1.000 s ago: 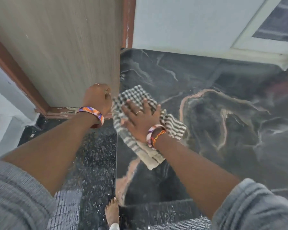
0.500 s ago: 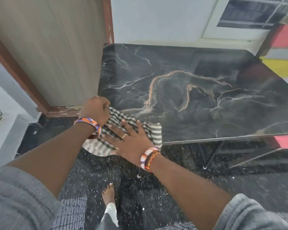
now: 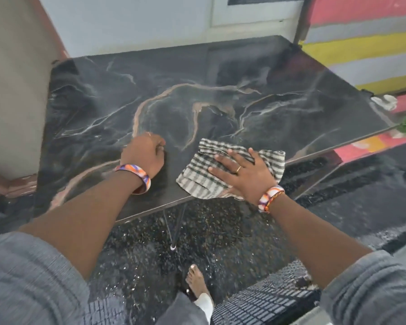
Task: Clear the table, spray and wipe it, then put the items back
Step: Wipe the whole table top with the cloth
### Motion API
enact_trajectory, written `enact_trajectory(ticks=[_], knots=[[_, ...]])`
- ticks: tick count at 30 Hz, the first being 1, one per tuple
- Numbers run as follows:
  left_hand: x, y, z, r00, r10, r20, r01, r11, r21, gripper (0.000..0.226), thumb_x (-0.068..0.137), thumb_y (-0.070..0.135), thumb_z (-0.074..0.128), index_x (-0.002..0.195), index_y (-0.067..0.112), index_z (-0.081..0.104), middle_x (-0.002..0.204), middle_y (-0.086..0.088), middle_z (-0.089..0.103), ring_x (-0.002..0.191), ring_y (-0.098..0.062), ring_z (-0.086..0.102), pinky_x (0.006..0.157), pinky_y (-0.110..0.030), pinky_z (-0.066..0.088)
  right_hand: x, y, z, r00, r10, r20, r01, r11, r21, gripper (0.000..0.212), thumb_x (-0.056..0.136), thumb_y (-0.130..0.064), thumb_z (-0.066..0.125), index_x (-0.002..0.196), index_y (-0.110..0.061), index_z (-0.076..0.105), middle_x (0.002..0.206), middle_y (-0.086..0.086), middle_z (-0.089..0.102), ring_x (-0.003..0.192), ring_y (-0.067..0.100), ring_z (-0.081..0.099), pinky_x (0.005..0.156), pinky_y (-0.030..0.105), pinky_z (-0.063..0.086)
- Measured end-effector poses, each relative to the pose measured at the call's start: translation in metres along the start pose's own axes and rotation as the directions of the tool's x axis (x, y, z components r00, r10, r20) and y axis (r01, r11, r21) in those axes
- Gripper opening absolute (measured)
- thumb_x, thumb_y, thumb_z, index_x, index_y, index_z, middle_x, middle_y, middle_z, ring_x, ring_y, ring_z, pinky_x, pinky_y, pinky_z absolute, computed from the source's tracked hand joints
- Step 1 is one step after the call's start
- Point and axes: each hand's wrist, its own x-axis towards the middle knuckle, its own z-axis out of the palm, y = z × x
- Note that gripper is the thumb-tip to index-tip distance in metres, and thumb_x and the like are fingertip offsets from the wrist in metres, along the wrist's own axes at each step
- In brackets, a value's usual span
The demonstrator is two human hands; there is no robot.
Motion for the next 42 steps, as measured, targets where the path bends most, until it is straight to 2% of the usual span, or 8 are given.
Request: enact_trajectory(ticks=[3, 12, 16, 21, 27, 29, 35, 42], knots=[[0.031, 0.04, 0.019, 0.997, 0.076, 0.001, -0.076, 0.997, -0.012, 0.028, 0.087, 0.009, 0.047, 0.107, 0.007, 0.066, 0.118, -0.016, 0.063, 0.11, -0.037, 0.057, 0.094, -0.043, 0.048, -0.01, 0.044, 0.023, 0.997, 0.053, -0.058, -0.052, 0.999, 0.014, 0.057, 0.079, -0.057, 0.03, 0.132, -0.035, 0.035, 0.133, 0.001, 0.058, 0.115, 0.031, 0.06, 0.084, 0.065, 0.045], [0.126, 0.158, 0.075, 0.962, 0.258, 0.09, -0.251, 0.964, -0.086, 0.03, 0.086, 0.012, 0.044, 0.106, 0.008, 0.067, 0.114, -0.017, 0.064, 0.11, -0.038, 0.056, 0.091, -0.045, 0.048, -0.069, 0.201, 0.079, 0.927, 0.354, 0.122, -0.368, 0.92, 0.131, 0.057, 0.093, -0.057, 0.013, 0.138, -0.029, 0.033, 0.138, 0.006, 0.054, 0.118, 0.036, 0.057, 0.087, 0.067, 0.041], [0.167, 0.205, 0.094, 0.957, 0.263, 0.125, -0.252, 0.963, -0.096, 0.029, 0.088, 0.008, 0.046, 0.109, 0.009, 0.066, 0.119, -0.016, 0.062, 0.112, -0.036, 0.055, 0.09, -0.043, 0.047, -0.089, 0.262, 0.094, 0.877, 0.465, 0.119, -0.48, 0.841, 0.251, 0.081, 0.079, -0.071, -0.016, 0.146, -0.03, 0.005, 0.156, -0.002, 0.022, 0.143, 0.03, 0.024, 0.113, 0.059, 0.015], [0.194, 0.246, 0.109, 0.925, 0.352, 0.145, -0.334, 0.933, -0.136, 0.042, 0.078, 0.019, 0.037, 0.102, 0.005, 0.068, 0.114, -0.016, 0.066, 0.107, -0.037, 0.058, 0.094, -0.043, 0.046, -0.076, 0.317, 0.115, 0.585, 0.764, 0.271, -0.787, 0.454, 0.419, 0.052, 0.098, -0.049, 0.014, 0.148, -0.04, 0.002, 0.159, -0.007, -0.007, 0.147, 0.023, -0.009, 0.116, 0.045, -0.008], [0.227, 0.284, 0.13, 0.934, 0.335, 0.126, -0.313, 0.936, -0.162, 0.027, 0.087, 0.005, 0.046, 0.104, 0.005, 0.067, 0.117, -0.013, 0.063, 0.108, -0.035, 0.058, 0.09, -0.044, 0.049, -0.04, 0.359, 0.115, 0.286, 0.856, 0.43, -0.933, 0.148, 0.327, 0.058, 0.097, -0.048, 0.012, 0.15, -0.03, -0.003, 0.159, -0.001, -0.009, 0.146, 0.032, -0.009, 0.112, 0.058, -0.004], [0.244, 0.295, 0.137, 0.938, 0.33, 0.108, -0.309, 0.936, -0.17, 0.026, 0.087, 0.004, 0.047, 0.103, 0.005, 0.068, 0.117, -0.013, 0.063, 0.107, -0.036, 0.058, 0.091, -0.046, 0.049, -0.027, 0.374, 0.116, 0.245, 0.866, 0.436, -0.945, 0.113, 0.306, 0.058, 0.097, -0.048, 0.012, 0.151, -0.028, 0.0, 0.16, 0.004, -0.002, 0.145, 0.036, -0.002, 0.11, 0.063, -0.001], [0.289, 0.334, 0.165, 0.97, 0.233, 0.07, -0.226, 0.97, -0.095, 0.026, 0.087, 0.006, 0.047, 0.103, 0.007, 0.068, 0.12, -0.009, 0.063, 0.11, -0.033, 0.058, 0.085, -0.039, 0.048, -0.003, 0.414, 0.126, 0.301, 0.893, 0.336, -0.928, 0.192, 0.32, 0.056, 0.097, -0.046, 0.017, 0.147, -0.023, 0.017, 0.15, 0.013, 0.03, 0.132, 0.039, 0.032, 0.102, 0.056, 0.025], [0.335, 0.349, 0.178, 0.985, 0.168, 0.037, -0.162, 0.979, -0.126, 0.025, 0.085, 0.004, 0.048, 0.098, 0.004, 0.069, 0.113, -0.014, 0.066, 0.107, -0.034, 0.059, 0.092, -0.043, 0.049, 0.038, 0.444, 0.129, 0.428, 0.866, 0.26, -0.869, 0.314, 0.383, 0.052, 0.097, -0.044, 0.02, 0.14, -0.015, 0.028, 0.139, 0.014, 0.045, 0.121, 0.039, 0.046, 0.092, 0.051, 0.035]])
